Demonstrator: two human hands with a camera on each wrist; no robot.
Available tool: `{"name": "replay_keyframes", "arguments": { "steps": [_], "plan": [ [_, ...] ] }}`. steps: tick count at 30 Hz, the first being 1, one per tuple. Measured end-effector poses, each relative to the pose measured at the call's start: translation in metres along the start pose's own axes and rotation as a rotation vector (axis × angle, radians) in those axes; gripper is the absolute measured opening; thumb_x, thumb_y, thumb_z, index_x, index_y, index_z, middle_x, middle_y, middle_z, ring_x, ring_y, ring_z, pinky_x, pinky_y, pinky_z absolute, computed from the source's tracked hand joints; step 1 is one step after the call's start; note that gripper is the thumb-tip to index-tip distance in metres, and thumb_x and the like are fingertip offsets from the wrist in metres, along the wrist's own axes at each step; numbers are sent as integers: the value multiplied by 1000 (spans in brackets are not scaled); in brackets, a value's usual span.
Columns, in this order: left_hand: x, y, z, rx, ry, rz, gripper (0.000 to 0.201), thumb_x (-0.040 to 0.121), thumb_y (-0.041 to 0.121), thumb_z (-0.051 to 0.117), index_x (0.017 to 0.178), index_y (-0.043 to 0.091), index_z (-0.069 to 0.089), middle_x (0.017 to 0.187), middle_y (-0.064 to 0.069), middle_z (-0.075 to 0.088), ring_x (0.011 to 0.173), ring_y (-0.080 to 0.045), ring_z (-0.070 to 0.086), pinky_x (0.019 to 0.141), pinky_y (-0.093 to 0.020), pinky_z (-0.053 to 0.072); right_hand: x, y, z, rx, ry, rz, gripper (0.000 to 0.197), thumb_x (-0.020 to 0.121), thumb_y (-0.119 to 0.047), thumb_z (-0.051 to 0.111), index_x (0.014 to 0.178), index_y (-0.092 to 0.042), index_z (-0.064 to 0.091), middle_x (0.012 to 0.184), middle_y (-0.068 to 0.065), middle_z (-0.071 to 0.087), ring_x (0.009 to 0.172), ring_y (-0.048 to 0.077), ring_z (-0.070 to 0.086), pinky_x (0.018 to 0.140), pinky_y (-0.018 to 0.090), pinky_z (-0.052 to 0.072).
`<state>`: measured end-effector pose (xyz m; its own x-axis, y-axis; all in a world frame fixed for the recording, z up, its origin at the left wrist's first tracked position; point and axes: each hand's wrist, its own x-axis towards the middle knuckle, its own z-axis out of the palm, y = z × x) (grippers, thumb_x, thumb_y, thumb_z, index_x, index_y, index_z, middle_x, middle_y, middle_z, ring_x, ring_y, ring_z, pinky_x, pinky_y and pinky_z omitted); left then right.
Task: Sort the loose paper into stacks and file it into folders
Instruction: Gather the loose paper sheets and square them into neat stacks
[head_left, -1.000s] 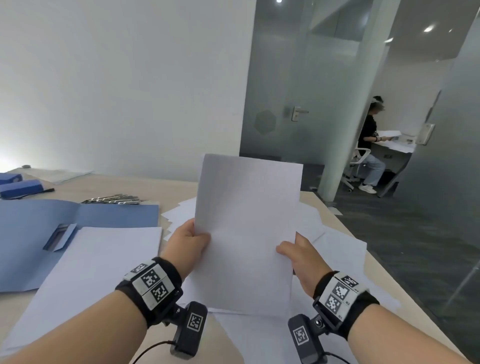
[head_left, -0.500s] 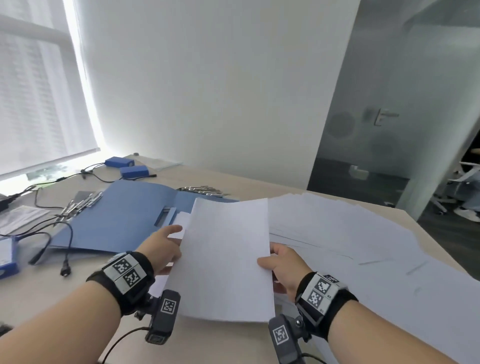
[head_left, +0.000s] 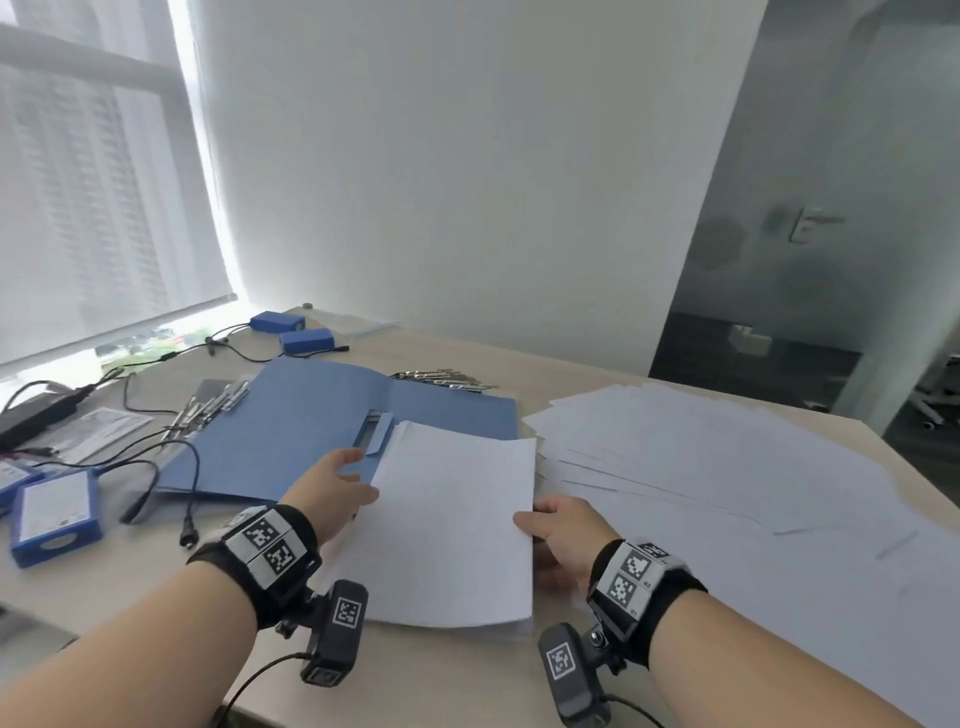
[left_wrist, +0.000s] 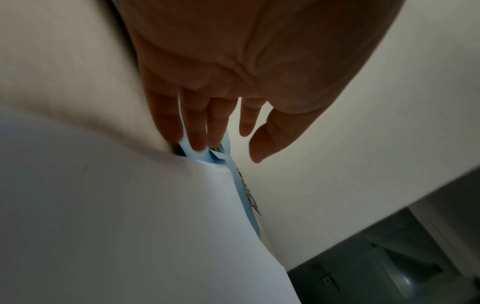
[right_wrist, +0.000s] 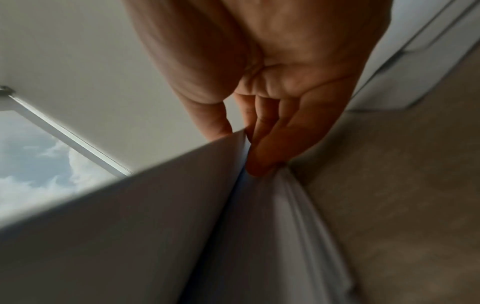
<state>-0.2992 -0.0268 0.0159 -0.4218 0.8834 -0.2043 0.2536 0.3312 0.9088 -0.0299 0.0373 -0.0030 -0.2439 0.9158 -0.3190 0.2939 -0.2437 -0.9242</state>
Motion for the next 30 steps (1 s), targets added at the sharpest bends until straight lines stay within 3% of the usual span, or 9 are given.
{"name": "replay_keyframes", "arguments": {
  "steps": [2, 5, 9, 12, 16, 19, 23, 26, 30],
  "plan": [
    [-5, 4, 9, 58, 32, 89, 49, 93, 12, 64, 140, 22, 51, 135, -4, 59, 112, -21, 60, 98, -40, 48, -7, -1, -11, -4, 13, 19, 12, 95, -19, 63, 102, -9, 65, 85, 10, 69, 56, 19, 59, 50, 27, 46],
    [-19, 18, 34, 11, 6, 165, 27, 95, 15, 62, 120, 25, 61, 113, 2, 70, 102, -17, 65, 88, -37, 49, -17, 0, -35, -79, 66, 9, 16, 94, -26, 62, 106, -16, 63, 91, 8, 69, 63, 17, 60, 50, 26, 46],
    [-41, 45, 89, -104, -201, 162, 16, 96, 16, 61, 107, 25, 68, 96, -1, 77, 94, -19, 73, 84, -40, 54, -35, 3, -75, -295, 116, -51, 17, 93, -35, 59, 99, -21, 67, 95, -1, 74, 68, 14, 66, 56, 25, 49],
    [-47, 56, 137, -174, -338, 151, 15, 96, 14, 62, 107, 20, 69, 99, -3, 78, 91, -19, 75, 82, -40, 56, -45, 7, -112, -524, 163, -96, 19, 89, -42, 58, 93, -27, 68, 92, -9, 74, 77, 13, 71, 69, 28, 55],
    [-47, 67, 198, -309, -464, 80, 17, 96, 14, 63, 112, 17, 67, 103, -3, 78, 94, -19, 75, 80, -38, 59, -51, 18, -170, -798, 264, -95, 19, 87, -49, 57, 91, -33, 67, 93, -16, 69, 85, 7, 65, 82, 32, 56],
    [-45, 75, 236, -432, -505, 24, 19, 95, 11, 63, 113, 15, 66, 106, -8, 77, 96, -23, 75, 79, -38, 59, -49, 24, -213, -941, 311, -54, 19, 91, -48, 56, 102, -35, 66, 103, -17, 67, 93, 8, 62, 87, 30, 52],
    [-38, 83, 280, -580, -544, -60, 20, 96, 8, 59, 114, 10, 65, 102, -11, 77, 94, -25, 76, 75, -38, 58, -29, 33, -260, -1145, 321, 23, 33, 94, -46, 54, 123, -32, 61, 126, -12, 59, 114, 13, 57, 100, 33, 46],
    [-30, 83, 303, -660, -544, -108, 19, 98, 10, 54, 114, 9, 64, 99, -11, 76, 92, -25, 76, 75, -37, 57, -9, 33, -278, -1299, 315, 64, 37, 91, -46, 52, 126, -35, 58, 135, -12, 53, 122, 16, 52, 101, 36, 45],
    [-23, 74, 316, -702, -550, -110, 15, 98, 9, 54, 107, 7, 66, 92, -11, 74, 86, -25, 75, 74, -37, 58, 22, 24, -285, -1418, 277, 73, 41, 92, -49, 53, 131, -37, 54, 138, -10, 50, 119, 19, 54, 96, 38, 48]
  ]
}}
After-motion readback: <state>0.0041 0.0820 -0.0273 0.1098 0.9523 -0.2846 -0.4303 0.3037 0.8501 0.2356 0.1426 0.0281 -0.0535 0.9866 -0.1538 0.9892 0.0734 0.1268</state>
